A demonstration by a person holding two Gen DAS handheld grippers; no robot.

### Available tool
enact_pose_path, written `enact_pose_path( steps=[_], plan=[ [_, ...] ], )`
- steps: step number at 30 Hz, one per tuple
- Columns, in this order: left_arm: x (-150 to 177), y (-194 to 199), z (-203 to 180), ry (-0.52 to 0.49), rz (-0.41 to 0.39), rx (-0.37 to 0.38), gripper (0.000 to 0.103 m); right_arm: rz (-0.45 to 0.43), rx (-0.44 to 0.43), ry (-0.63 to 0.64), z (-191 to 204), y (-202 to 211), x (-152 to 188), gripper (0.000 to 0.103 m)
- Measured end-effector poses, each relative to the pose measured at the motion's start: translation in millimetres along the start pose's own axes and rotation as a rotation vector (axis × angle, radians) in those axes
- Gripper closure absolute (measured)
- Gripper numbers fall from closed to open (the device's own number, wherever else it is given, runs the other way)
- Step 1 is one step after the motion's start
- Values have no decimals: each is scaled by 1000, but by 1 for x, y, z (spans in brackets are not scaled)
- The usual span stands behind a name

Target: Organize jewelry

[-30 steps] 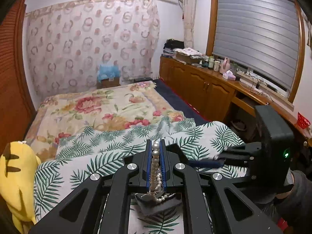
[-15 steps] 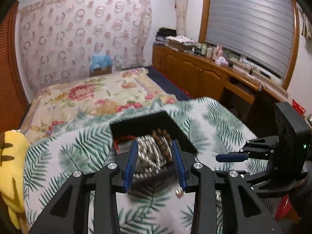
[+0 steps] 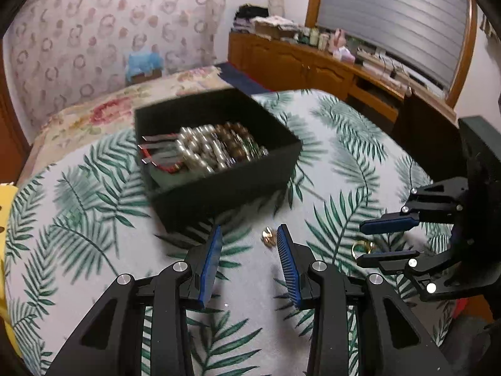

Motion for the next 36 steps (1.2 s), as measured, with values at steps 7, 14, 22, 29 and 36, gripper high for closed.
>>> enact_pose_path(
  steps=[7, 14, 22, 29, 36],
  plan=[
    [8, -13, -7, -36, 41, 7, 69, 26, 40, 46, 0, 0, 6, 81],
    [6, -19, -11, -56, 56, 0, 69, -19, 56, 19, -15, 9, 0, 81],
    [3, -22, -19, -98, 45, -23, 73, -59, 67, 18, -23, 18, -12, 81],
    [3, -22, -22, -99, 41, -23, 89, -88, 74, 18, -31, 25, -22, 81],
    [-5, -6, -16, -58, -2, -15, 89, -136, 74, 36, -35, 30, -50, 81]
  ],
)
Point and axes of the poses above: each gripper's, at about its wrist camera, not at the fingertips, and y roughly against the way its jaws point, z to its left, x to its underside, the point moved 9 cm from there along -y, roughly the way its jaws point, and after that the axes turned 10 degrees about -x, right-handed, at the moved point
